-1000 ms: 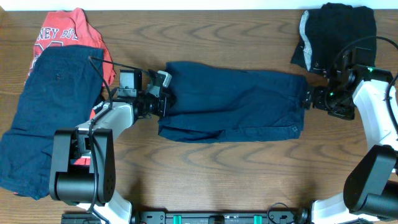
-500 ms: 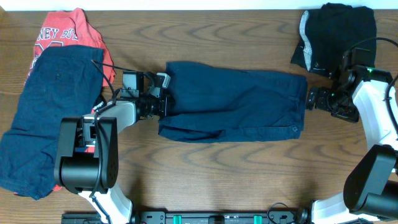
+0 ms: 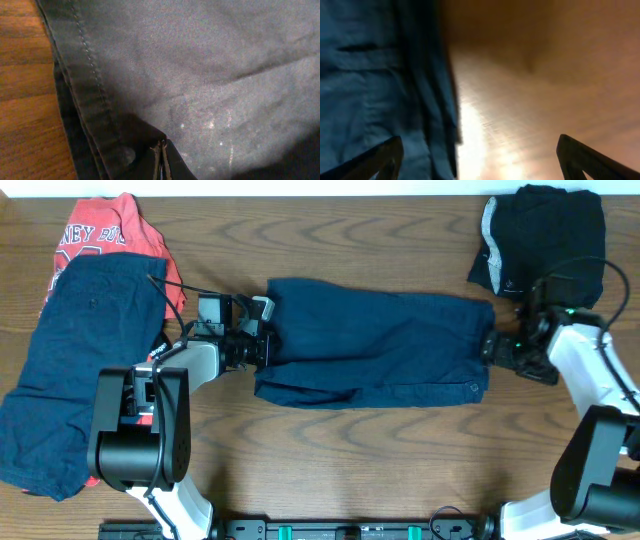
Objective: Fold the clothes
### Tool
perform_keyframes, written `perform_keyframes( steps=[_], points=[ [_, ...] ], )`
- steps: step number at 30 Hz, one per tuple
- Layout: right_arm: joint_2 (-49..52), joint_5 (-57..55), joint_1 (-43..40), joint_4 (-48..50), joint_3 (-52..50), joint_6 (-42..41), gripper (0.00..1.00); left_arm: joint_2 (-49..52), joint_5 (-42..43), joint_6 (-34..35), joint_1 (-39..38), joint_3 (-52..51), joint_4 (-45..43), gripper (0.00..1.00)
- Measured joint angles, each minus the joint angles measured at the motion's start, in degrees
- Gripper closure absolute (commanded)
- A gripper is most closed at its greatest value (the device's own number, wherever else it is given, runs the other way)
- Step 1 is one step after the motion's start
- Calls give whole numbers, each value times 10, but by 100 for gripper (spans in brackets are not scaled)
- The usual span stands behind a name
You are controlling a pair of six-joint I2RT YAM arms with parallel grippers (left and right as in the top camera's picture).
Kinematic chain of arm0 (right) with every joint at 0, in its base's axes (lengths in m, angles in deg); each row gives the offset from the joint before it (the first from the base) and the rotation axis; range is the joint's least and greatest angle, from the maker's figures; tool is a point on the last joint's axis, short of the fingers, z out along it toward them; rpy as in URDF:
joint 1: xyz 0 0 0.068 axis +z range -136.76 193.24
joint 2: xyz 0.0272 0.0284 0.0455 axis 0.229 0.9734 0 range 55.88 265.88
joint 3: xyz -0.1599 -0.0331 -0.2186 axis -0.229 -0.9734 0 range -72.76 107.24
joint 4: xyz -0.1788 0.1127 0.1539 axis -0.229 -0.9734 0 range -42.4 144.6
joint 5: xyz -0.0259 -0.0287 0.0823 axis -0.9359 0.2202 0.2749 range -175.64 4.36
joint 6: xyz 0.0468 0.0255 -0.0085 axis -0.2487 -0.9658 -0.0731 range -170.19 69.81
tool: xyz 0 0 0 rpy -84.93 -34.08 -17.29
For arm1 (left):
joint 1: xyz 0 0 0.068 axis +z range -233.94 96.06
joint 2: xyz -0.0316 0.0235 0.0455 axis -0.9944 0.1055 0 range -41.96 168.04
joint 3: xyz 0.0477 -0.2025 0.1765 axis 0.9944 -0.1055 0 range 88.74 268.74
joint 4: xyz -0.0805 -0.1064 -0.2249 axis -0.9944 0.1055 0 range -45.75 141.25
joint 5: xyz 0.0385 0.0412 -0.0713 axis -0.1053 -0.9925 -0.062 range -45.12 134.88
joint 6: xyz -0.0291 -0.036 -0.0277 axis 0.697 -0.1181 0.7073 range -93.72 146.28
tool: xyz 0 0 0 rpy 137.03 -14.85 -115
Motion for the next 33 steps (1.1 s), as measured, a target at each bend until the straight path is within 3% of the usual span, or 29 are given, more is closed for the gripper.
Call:
perform_keyframes(
  steps=[8,20,25,27,30,33],
  points=[
    [1,0,57,106,-52,-17,1,0,-2,0,0,1,2,94],
    [47,4,62,116,-58,-49,10,0,-4,0,0,2,4,94],
    [56,24,64,117,-50,-57,45,0,-5,0,0,2,4,94],
    [57,33,67,117,-49,-68,69,0,-5,0,0,2,4,94],
    [57,39,70,114,-46,-75,97,0,-7,0,-1,2,5,94],
    [56,35,69,101,-44,-83,99,0,-7,0,-1,2,5,94]
  ],
)
